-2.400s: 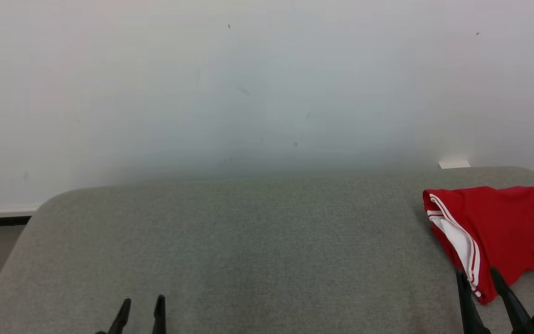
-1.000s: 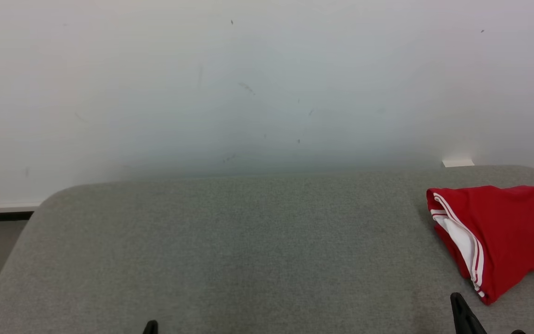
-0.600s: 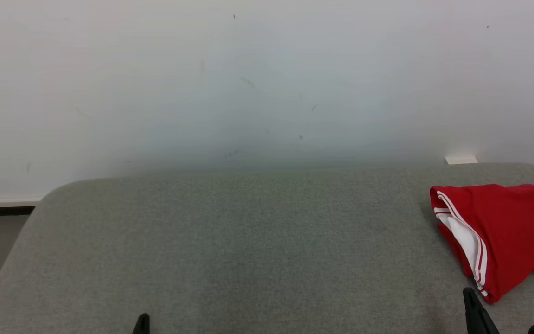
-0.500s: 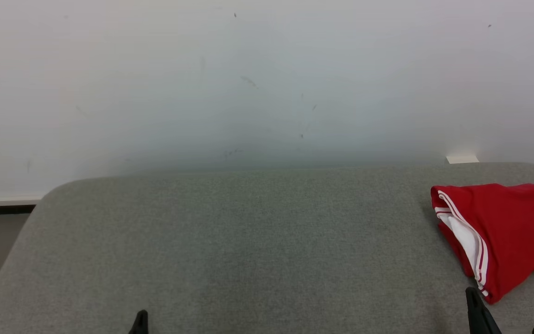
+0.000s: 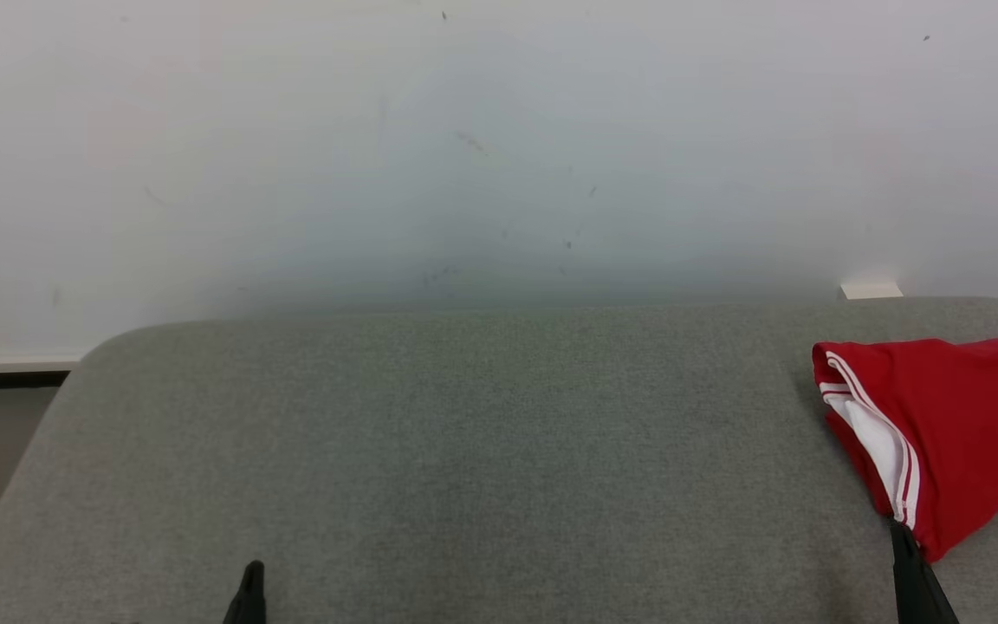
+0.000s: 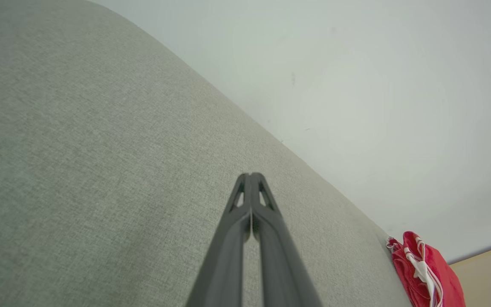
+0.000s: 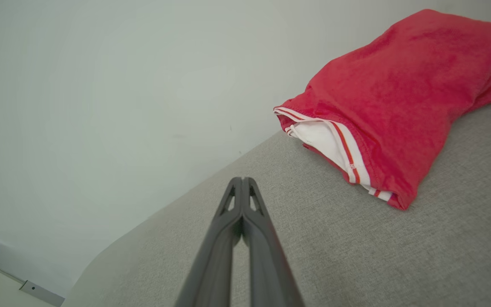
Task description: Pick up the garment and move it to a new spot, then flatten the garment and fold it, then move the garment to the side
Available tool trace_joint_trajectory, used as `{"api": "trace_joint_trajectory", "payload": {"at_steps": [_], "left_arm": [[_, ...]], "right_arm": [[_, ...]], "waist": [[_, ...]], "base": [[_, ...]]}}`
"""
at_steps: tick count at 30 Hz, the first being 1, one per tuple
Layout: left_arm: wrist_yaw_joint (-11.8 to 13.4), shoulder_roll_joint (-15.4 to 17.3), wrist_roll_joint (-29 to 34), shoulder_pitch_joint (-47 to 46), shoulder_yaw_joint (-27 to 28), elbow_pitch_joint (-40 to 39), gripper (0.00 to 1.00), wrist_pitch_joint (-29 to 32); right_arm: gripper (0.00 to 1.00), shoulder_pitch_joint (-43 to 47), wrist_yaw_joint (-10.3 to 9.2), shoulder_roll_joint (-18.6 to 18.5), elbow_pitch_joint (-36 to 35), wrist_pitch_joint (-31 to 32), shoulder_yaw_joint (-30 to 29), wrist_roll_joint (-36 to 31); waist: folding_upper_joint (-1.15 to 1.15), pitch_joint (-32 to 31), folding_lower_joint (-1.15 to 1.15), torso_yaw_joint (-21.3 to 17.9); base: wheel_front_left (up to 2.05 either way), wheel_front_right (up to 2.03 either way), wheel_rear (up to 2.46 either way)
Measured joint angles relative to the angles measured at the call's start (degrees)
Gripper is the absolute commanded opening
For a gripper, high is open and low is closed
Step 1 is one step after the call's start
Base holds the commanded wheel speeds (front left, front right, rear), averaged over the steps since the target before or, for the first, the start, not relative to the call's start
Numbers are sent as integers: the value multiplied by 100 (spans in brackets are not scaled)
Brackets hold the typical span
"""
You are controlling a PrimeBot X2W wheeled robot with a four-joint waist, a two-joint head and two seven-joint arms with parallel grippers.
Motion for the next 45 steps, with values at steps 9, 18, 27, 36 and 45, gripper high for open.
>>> {"api": "trace_joint_trajectory", "payload": {"at_steps": [9, 18, 27, 36, 45], "left_arm": [[-26, 1, -693, -107, 97, -25, 0, 198], [-54, 1, -1349, -213, 174, -49, 0, 355], [-76, 2, -1912, -309, 252, -76, 0, 513], [-85, 4, -2441, -397, 323, -100, 0, 654], [-124, 5, -2902, -467, 381, -126, 0, 797]], "right_arm": [[0, -96, 0, 30, -4, 183, -110, 619], [0, -205, 0, 73, -13, 348, -227, 1167], [0, -277, 0, 101, -18, 506, -319, 1686], [0, -328, -1, 120, -24, 642, -416, 2135], [0, -421, -1, 135, -30, 790, -495, 2571]], "waist": [[0, 57, 0, 28], [0, 113, 0, 56], [0, 170, 0, 84], [0, 227, 0, 112], [0, 283, 0, 140]], "base": [[0, 0, 0], [0, 0, 0], [0, 0, 0], [0, 0, 0], [0, 0, 0]]}}
